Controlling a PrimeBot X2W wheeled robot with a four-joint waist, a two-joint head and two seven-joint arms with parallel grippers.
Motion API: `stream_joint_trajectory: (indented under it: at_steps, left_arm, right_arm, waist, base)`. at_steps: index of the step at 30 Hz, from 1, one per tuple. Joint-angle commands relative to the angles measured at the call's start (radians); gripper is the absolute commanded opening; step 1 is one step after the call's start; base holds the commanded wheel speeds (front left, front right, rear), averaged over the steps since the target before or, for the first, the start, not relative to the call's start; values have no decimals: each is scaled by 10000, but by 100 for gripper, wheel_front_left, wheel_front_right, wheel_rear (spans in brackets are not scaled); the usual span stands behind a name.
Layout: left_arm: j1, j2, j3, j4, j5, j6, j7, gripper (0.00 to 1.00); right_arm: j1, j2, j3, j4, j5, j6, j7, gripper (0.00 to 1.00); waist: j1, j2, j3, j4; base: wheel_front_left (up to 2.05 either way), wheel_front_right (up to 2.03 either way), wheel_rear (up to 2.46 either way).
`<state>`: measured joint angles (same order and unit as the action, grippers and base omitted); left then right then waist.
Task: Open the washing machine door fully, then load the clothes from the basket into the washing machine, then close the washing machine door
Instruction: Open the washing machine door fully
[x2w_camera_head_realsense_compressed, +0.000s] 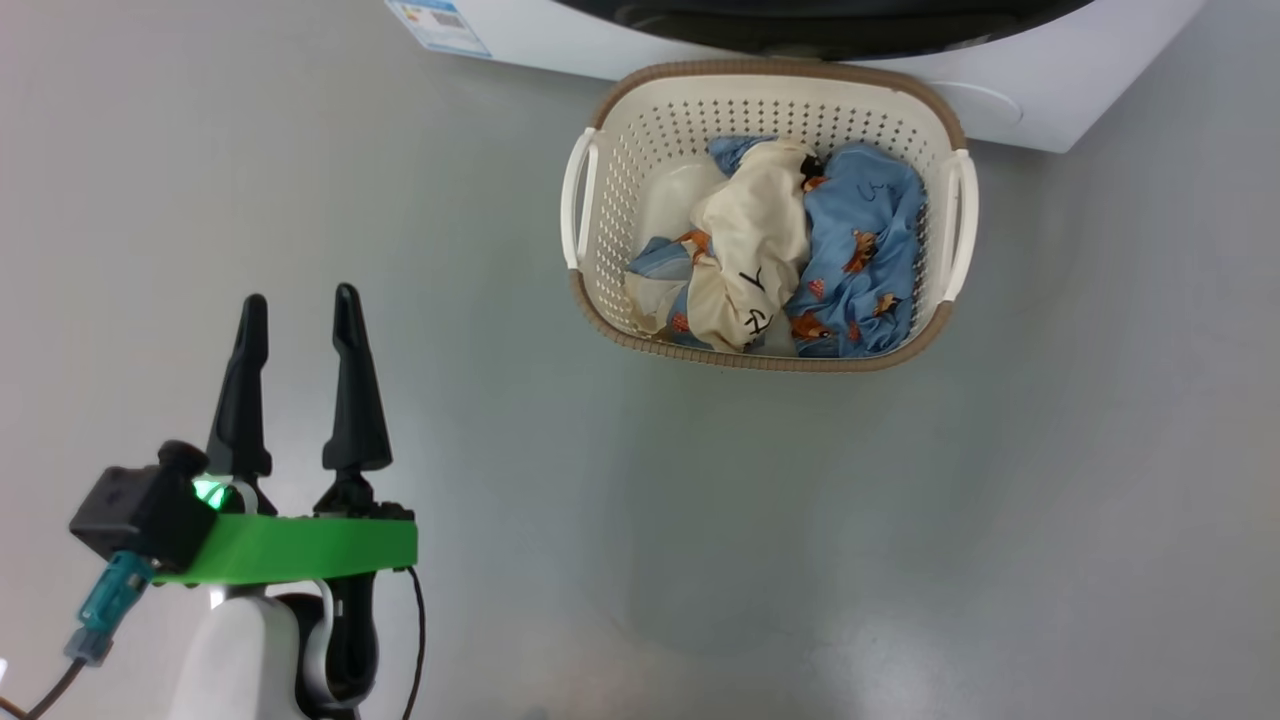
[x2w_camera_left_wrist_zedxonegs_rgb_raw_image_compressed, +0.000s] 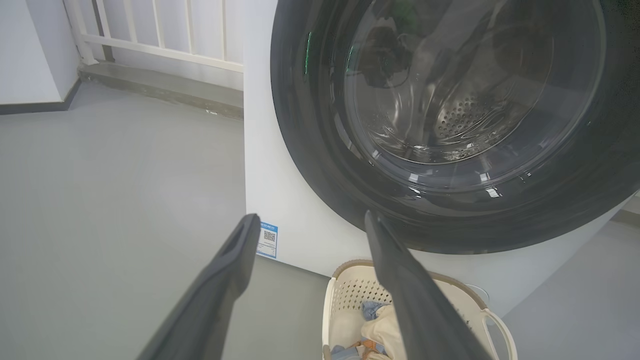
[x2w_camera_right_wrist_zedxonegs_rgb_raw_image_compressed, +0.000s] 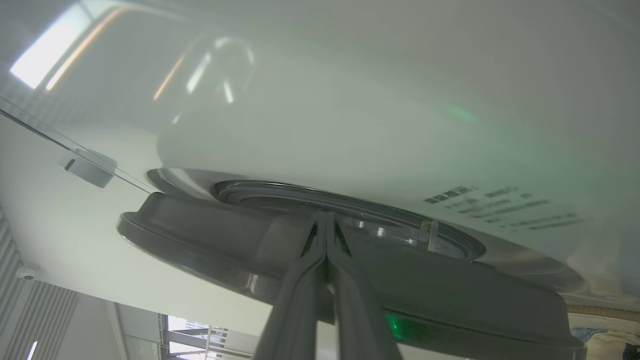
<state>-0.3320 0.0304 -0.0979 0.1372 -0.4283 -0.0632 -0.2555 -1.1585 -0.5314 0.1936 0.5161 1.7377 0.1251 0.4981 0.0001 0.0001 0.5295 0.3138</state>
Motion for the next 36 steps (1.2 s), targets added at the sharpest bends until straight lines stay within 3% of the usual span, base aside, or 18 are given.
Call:
stream_joint_trajectory:
  at_steps: [1, 18, 36]
  left_arm:
    - [-144, 198, 267, -309, -48, 60, -63, 100]
    - [-206, 198, 59, -381, -296, 210, -63, 100]
    - [357, 198, 471, 10, 147, 35, -63, 100]
  right_arm:
    - [-258, 79, 45, -144, -148, 56, 101, 0]
    - [-557, 503, 268, 125, -702, 56, 741, 0]
    - [2017, 1034, 553, -1269, -918, 56, 1537, 0]
  waist:
    - [-1, -1, 98, 90]
    - [-1, -1, 347, 363]
    - [-1, -1, -977, -27]
  base:
    - [0, 0, 0]
    - [0, 0, 0]
    - [0, 0, 0]
